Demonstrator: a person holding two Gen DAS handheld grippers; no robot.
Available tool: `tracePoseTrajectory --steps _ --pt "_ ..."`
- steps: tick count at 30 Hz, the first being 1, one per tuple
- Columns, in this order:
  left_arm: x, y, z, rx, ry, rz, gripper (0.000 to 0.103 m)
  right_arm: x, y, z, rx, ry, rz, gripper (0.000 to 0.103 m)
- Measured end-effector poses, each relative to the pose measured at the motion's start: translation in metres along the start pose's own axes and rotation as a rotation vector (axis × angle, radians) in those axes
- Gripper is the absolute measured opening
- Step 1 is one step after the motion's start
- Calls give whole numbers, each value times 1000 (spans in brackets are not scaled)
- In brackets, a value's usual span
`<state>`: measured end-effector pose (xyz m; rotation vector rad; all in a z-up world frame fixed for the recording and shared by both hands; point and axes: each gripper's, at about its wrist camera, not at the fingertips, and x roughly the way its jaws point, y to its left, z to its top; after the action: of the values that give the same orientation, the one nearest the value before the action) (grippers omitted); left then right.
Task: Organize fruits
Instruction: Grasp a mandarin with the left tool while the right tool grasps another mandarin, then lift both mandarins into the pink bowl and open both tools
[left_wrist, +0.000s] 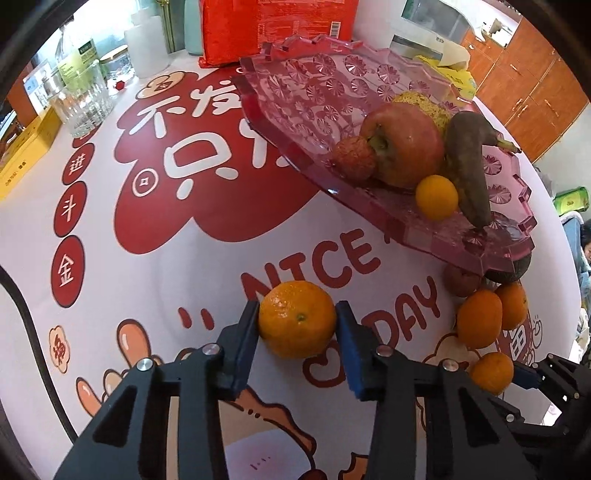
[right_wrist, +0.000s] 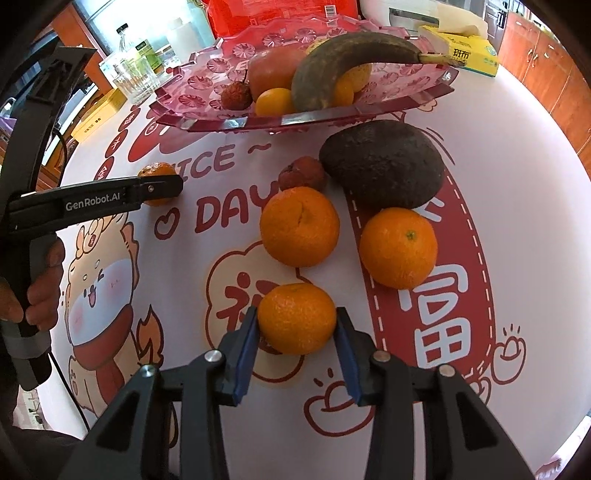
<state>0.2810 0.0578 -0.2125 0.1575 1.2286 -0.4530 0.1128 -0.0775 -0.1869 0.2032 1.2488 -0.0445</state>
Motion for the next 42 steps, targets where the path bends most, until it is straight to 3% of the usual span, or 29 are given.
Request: tracePoseTrajectory --steps 10,25,42 --pt "-31 5 -16 -69 -27 31 39 -18 -4 -5 -11 -43 4 40" --pt "-94 -12 -16 -126 -142 44 39 -57 -36 11 -37 -149 -25 40" --pt "-124 -57 -1 -181 -223 53 39 -101 -68 70 -210 -290 -10 40"
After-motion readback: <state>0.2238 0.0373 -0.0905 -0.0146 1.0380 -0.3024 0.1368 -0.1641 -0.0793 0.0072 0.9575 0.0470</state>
